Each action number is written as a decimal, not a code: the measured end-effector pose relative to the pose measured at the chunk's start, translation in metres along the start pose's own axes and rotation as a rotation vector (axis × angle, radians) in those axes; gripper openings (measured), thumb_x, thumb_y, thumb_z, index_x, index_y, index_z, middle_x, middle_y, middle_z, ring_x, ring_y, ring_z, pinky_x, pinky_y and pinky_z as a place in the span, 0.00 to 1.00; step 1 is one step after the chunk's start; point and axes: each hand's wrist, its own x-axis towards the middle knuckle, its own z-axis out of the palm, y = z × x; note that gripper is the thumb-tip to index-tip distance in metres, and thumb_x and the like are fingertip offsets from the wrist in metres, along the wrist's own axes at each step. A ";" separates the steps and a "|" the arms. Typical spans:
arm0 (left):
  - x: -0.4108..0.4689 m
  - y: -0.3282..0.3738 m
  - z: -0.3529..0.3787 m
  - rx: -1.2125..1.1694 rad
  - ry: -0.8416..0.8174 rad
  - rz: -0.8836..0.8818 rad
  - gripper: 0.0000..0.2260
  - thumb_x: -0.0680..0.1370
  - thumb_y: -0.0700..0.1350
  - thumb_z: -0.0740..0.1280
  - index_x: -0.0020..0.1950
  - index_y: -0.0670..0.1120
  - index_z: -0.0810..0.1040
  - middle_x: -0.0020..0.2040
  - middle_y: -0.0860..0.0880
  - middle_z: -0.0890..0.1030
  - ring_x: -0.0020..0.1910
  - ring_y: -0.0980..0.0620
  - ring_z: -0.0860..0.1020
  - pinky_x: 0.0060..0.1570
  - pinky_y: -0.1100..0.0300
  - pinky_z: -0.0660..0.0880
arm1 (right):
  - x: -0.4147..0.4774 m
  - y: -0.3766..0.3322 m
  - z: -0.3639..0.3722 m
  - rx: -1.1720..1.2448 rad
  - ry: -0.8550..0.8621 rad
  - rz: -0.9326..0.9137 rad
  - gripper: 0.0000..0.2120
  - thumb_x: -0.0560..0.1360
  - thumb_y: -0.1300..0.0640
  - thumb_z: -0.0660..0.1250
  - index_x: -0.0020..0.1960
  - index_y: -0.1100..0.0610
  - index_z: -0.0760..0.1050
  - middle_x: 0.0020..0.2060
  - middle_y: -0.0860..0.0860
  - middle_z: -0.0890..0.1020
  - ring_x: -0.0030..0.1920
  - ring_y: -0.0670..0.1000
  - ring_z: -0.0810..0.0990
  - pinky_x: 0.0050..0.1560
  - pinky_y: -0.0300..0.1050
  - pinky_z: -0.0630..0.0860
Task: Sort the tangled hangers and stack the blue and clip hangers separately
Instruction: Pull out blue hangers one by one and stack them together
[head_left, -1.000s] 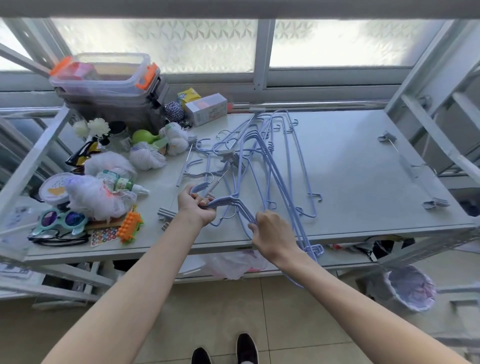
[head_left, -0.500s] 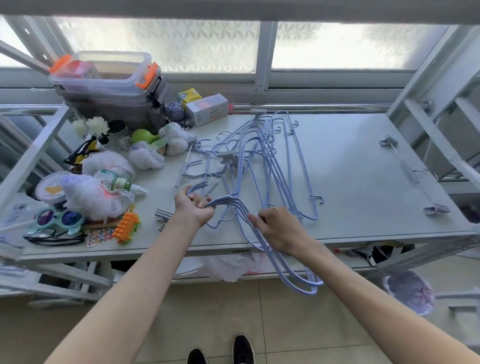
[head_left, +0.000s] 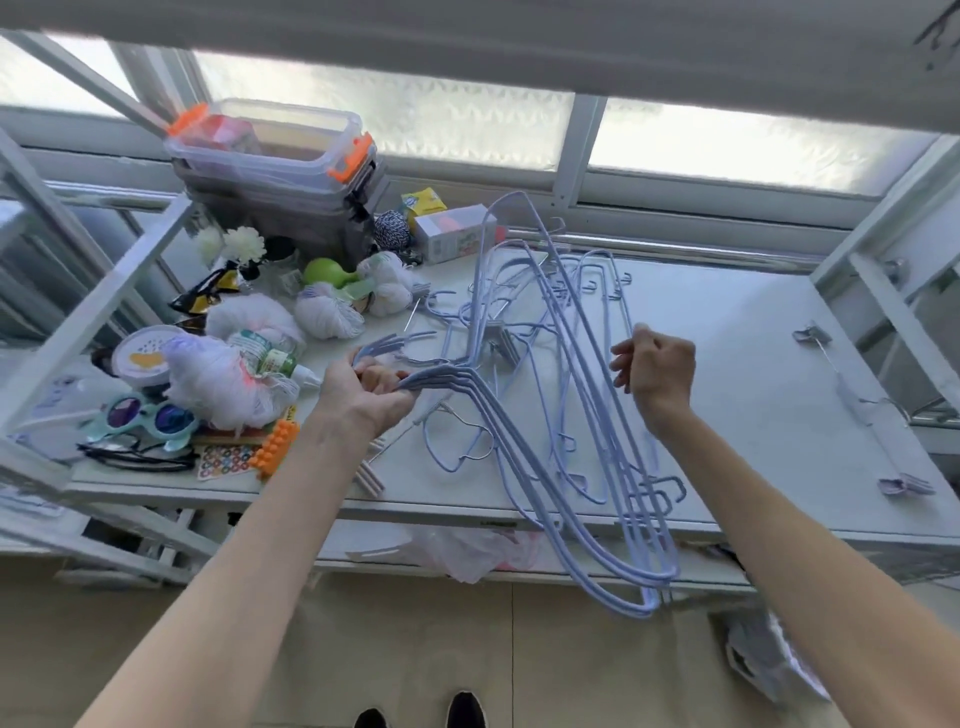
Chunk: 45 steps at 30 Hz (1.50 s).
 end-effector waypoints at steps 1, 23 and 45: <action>-0.003 0.008 -0.001 -0.003 -0.012 0.006 0.28 0.81 0.43 0.55 0.19 0.47 0.57 0.16 0.52 0.53 0.14 0.53 0.51 0.30 0.63 0.63 | 0.002 0.001 0.009 -0.029 -0.032 0.027 0.21 0.79 0.56 0.59 0.33 0.64 0.78 0.25 0.57 0.79 0.17 0.49 0.72 0.19 0.36 0.67; -0.050 0.099 -0.046 -0.113 0.072 0.141 0.27 0.81 0.50 0.59 0.22 0.49 0.57 0.17 0.53 0.54 0.16 0.55 0.52 0.49 0.70 0.66 | 0.031 -0.031 0.172 -0.459 -0.208 0.124 0.07 0.72 0.59 0.66 0.45 0.61 0.72 0.41 0.57 0.76 0.36 0.55 0.75 0.32 0.42 0.70; -0.040 0.042 -0.018 0.092 -0.033 -0.077 0.29 0.81 0.46 0.55 0.18 0.48 0.57 0.17 0.53 0.52 0.15 0.53 0.51 0.30 0.63 0.63 | -0.026 -0.009 0.038 -0.452 0.047 -0.115 0.14 0.76 0.60 0.62 0.31 0.60 0.69 0.27 0.54 0.72 0.35 0.55 0.71 0.37 0.46 0.66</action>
